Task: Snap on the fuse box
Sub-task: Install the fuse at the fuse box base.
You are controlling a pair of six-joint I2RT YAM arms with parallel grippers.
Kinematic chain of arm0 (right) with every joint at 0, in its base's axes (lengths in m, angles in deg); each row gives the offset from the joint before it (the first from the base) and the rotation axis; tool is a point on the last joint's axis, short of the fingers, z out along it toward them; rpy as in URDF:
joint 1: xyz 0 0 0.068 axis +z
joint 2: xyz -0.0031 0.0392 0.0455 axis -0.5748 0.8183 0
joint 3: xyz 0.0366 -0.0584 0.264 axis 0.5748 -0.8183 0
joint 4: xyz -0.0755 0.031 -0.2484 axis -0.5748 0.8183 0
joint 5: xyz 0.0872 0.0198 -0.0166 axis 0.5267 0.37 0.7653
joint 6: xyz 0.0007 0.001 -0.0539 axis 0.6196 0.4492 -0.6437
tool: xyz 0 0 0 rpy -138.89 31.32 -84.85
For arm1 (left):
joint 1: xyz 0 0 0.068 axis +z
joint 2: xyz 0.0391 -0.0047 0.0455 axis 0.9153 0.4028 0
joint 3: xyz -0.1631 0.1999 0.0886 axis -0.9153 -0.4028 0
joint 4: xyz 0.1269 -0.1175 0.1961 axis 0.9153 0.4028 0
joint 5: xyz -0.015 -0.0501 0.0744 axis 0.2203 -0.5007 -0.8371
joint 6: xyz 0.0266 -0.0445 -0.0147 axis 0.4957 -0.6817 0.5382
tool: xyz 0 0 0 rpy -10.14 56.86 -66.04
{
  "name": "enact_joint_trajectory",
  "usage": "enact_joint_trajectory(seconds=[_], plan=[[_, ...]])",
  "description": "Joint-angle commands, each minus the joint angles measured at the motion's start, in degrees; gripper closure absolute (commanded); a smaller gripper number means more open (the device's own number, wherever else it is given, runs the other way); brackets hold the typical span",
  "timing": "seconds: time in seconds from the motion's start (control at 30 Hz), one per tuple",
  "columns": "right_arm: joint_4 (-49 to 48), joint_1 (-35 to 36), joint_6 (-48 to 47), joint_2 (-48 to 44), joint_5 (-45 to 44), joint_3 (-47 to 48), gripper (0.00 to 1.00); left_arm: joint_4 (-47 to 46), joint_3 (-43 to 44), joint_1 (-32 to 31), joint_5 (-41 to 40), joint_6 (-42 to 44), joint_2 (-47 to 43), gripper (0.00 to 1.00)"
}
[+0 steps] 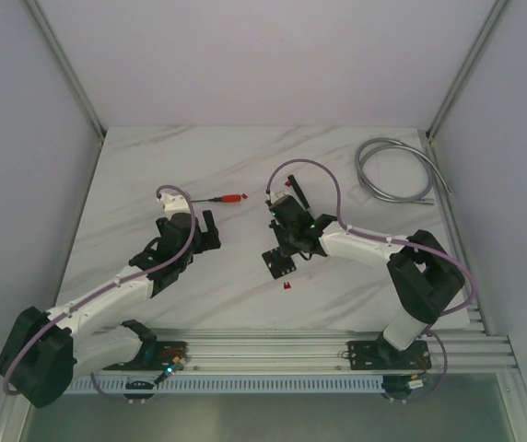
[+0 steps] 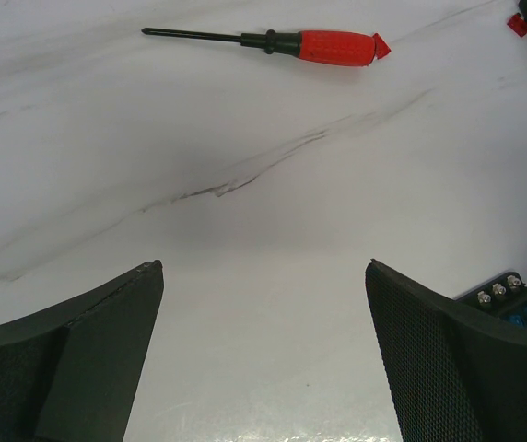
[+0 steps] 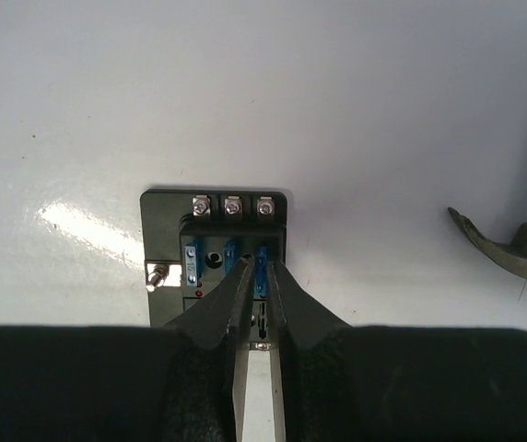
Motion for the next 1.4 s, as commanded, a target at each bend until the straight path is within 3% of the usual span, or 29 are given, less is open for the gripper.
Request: enact_joint_trajectory(seconds=[0.0, 0.47, 1.37], plan=[[1.9, 0.3, 0.8, 1.1, -1.6, 1.9, 0.83, 0.4, -0.3, 0.3, 0.3, 0.2, -0.3, 0.00], [5.4, 0.3, 0.3, 3.6, -2.1, 3.0, 1.00, 0.4, -0.4, 0.2, 0.4, 0.2, -0.4, 0.00], [13.9, -2.8, 2.7, 11.0, -1.9, -3.1, 1.00, 0.4, -0.5, 0.4, 0.2, 0.1, -0.5, 0.00]])
